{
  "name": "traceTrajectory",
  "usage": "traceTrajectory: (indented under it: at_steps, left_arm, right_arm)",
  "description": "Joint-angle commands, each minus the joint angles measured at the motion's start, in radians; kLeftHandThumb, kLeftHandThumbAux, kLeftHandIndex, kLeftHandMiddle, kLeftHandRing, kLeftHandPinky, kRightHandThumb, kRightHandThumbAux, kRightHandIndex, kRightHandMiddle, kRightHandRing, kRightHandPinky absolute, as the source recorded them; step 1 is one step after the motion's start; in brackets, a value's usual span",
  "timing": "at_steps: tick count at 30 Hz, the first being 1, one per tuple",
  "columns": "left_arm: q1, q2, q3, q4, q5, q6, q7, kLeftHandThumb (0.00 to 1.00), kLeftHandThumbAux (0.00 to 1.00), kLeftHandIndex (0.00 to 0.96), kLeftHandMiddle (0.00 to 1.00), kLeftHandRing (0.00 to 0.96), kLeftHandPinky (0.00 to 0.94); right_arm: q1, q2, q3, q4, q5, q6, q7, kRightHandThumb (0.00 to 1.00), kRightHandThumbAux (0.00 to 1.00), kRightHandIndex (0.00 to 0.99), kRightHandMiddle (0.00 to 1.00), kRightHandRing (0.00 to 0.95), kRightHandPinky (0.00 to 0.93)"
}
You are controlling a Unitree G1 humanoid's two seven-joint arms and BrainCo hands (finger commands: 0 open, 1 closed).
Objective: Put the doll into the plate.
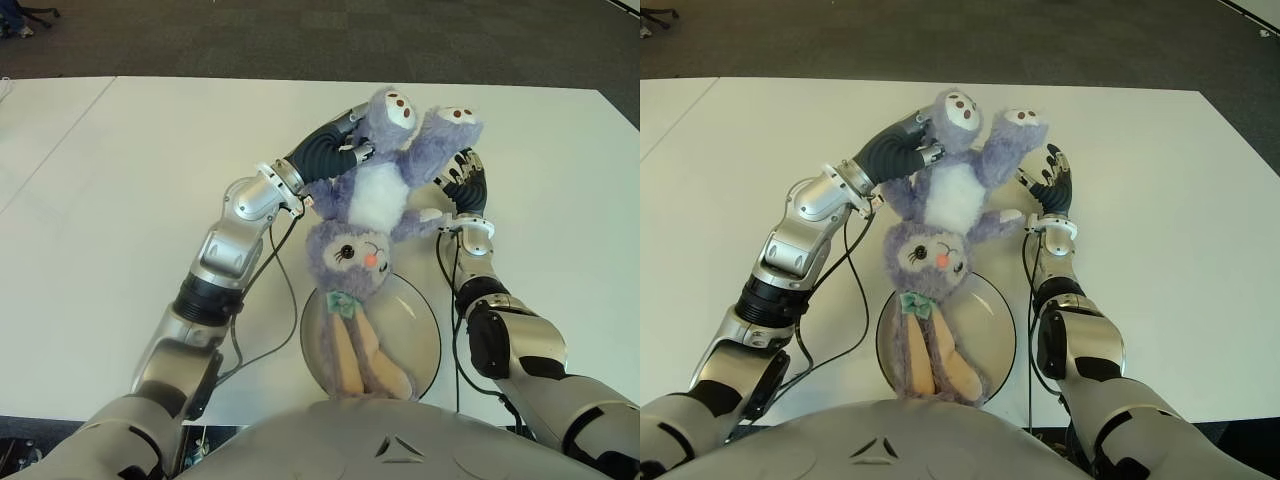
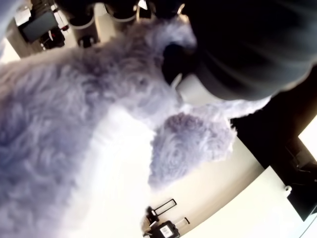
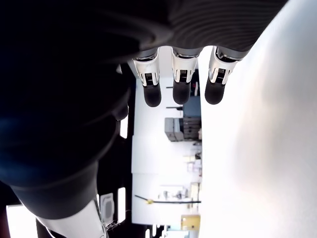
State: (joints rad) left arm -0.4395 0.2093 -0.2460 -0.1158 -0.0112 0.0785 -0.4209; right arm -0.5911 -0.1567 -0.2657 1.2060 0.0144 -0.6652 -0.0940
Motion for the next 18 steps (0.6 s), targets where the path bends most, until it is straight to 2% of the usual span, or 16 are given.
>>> traceTrajectory:
  at_steps: [1, 3, 9, 15, 18]
  left_arm:
    - [0.002, -0.049, 0.071, -0.069, -0.051, 0.106, 0.064, 0.849, 0.668, 0.4, 0.546, 0.814, 0.834]
    - [0.001, -0.07, 0.105, -0.102, -0.076, 0.128, 0.094, 0.849, 0.669, 0.399, 0.545, 0.818, 0.831]
    - [0.004, -0.17, 0.176, -0.12, -0.098, 0.1, 0.222, 0.85, 0.669, 0.399, 0.541, 0.825, 0.839]
    - [-0.033, -0.212, 0.222, -0.101, -0.11, 0.081, 0.291, 0.851, 0.668, 0.398, 0.543, 0.846, 0.861]
    - [-0.059, -0.248, 0.259, -0.112, -0.157, 0.133, 0.327, 0.852, 0.668, 0.398, 0.547, 0.858, 0.866]
  right_arm:
    - [0.265, 0.104, 0.003, 0.14, -0.015, 0.031, -0.018, 0.153, 0.864, 0.205, 0.025, 0.0, 0.0]
    - [0.265, 0.104, 0.001, 0.14, -0.013, 0.03, -0.015, 0.174, 0.865, 0.219, 0.03, 0.0, 0.0]
    - [0.264, 0.105, -0.006, 0.141, -0.005, 0.031, -0.009, 0.186, 0.865, 0.241, 0.035, 0.0, 0.0]
    - [0.262, 0.106, -0.015, 0.14, 0.004, 0.026, 0.001, 0.198, 0.867, 0.256, 0.041, 0.0, 0.0]
    - [0.262, 0.105, -0.012, 0.141, 0.0, 0.026, -0.002, 0.215, 0.863, 0.26, 0.043, 0.0, 0.0]
